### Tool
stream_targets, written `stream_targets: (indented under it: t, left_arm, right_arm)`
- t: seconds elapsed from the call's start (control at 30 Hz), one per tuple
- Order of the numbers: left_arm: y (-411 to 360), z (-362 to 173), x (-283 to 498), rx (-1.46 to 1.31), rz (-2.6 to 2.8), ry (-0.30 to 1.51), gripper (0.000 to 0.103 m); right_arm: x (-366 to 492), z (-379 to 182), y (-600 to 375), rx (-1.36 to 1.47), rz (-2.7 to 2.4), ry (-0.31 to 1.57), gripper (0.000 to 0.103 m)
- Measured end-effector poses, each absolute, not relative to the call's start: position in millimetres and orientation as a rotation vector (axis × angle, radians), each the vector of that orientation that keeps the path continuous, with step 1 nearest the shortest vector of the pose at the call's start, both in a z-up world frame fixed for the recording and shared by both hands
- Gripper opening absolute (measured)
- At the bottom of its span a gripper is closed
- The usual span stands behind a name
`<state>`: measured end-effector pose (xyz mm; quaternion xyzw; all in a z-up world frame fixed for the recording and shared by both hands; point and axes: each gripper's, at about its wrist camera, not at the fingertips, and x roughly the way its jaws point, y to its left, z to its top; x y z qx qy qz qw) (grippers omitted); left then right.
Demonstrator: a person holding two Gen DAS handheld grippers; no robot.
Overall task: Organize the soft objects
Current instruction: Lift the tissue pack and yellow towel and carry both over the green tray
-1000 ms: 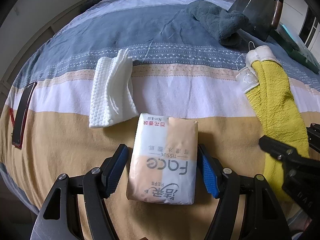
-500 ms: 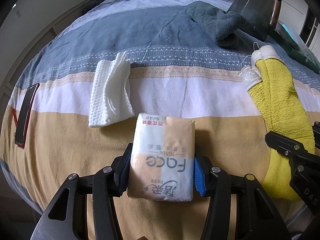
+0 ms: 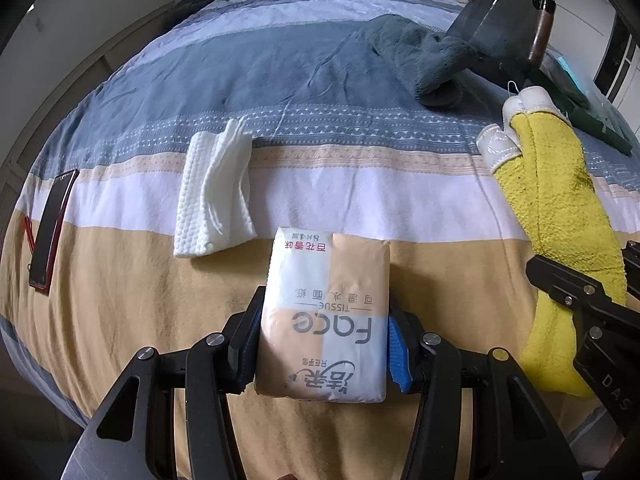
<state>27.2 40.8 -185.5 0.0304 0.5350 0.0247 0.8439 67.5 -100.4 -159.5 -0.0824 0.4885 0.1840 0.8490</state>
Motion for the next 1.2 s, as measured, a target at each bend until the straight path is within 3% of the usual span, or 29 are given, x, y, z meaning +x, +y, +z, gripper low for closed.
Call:
stream_targets:
  t: [0.67,1.2]
  left_arm:
    - [23.1,-147.9,21.0,0.029,0.050,1.060,0.047]
    - [-43.3,-113.5,18.6,0.055,-0.023,0.994,0.047]
  right_arm:
    - [42.9,-126.2,-129.8,-0.158,0.354,0.940,0.019]
    - [1.0,-88.5,-193.4,-0.167,0.245,0.855,0.019]
